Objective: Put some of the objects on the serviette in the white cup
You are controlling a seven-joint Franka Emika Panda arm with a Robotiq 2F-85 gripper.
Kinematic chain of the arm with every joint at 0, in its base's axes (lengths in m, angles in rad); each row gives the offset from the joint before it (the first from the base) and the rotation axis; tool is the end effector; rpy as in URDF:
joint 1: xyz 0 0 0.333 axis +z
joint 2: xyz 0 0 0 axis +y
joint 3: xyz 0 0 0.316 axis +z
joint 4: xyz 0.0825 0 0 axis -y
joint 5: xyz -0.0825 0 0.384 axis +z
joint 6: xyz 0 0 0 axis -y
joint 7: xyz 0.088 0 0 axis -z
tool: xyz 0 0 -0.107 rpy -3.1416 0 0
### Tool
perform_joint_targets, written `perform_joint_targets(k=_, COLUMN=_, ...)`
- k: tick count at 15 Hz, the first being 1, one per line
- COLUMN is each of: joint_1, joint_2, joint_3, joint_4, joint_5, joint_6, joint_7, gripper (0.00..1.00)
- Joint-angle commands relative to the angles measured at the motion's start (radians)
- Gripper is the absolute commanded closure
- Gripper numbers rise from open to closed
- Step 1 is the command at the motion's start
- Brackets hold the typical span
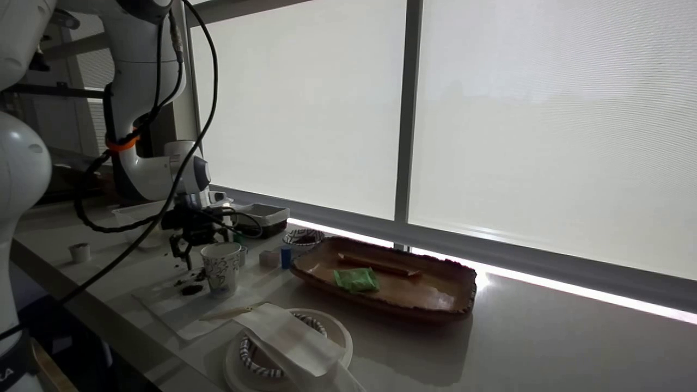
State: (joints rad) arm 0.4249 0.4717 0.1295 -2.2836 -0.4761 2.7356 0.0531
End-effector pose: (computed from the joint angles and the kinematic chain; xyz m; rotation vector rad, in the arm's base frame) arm 0.4317 0.2926 0.1452 2.7016 1.3499 0.0511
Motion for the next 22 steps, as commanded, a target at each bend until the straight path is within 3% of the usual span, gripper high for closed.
perform_joint_targets(k=1, joint_1=0.021, joint_2=0.003, joint_3=-0.025, joint_4=0.001, joint_5=-0.013, joint_6=0.01, joint_7=0.015, gripper=0.23)
perform_joint_targets(k=2, joint_1=0.022, joint_2=0.0, joint_3=-0.027, joint_4=-0.002, joint_5=-0.012, joint_6=0.008, joint_7=0.018, gripper=0.21)
perform_joint_targets(k=5, joint_1=0.017, joint_2=0.001, joint_3=-0.027, joint_4=-0.003, joint_5=-0.004, joint_6=0.008, joint_7=0.018, gripper=0.29)
perform_joint_targets(k=7, joint_1=0.016, joint_2=0.001, joint_3=-0.028, joint_4=-0.003, joint_5=-0.003, joint_6=0.007, joint_7=0.018, gripper=0.38)
perform_joint_targets(k=9, joint_1=0.018, joint_2=0.0, joint_3=-0.031, joint_4=-0.003, joint_5=-0.004, joint_6=0.007, joint_7=0.021, gripper=0.59)
perform_joint_targets(k=12, joint_1=0.018, joint_2=-0.003, joint_3=-0.031, joint_4=-0.005, joint_5=-0.003, joint_6=0.005, joint_7=0.023, gripper=0.67)
perform_joint_targets(k=15, joint_1=0.017, joint_2=-0.004, joint_3=-0.032, joint_4=-0.006, joint_5=-0.002, joint_6=0.004, joint_7=0.025, gripper=0.55)
perform_joint_targets(k=16, joint_1=0.017, joint_2=-0.004, joint_3=-0.033, joint_4=-0.005, joint_5=-0.002, joint_6=0.004, joint_7=0.026, gripper=0.44)
perform_joint_targets(k=18, joint_1=0.02, joint_2=-0.007, joint_3=-0.036, joint_4=-0.006, joint_5=-0.004, joint_6=0.002, joint_7=0.03, gripper=0.35)
perform_joint_targets(k=19, joint_1=0.021, joint_2=-0.009, joint_3=-0.037, joint_4=-0.007, joint_5=-0.005, joint_6=0.001, joint_7=0.034, gripper=0.32)
perform_joint_targets(k=22, joint_1=0.024, joint_2=-0.018, joint_3=-0.041, joint_4=-0.015, joint_5=-0.003, joint_6=-0.004, joint_7=0.05, gripper=0.4)
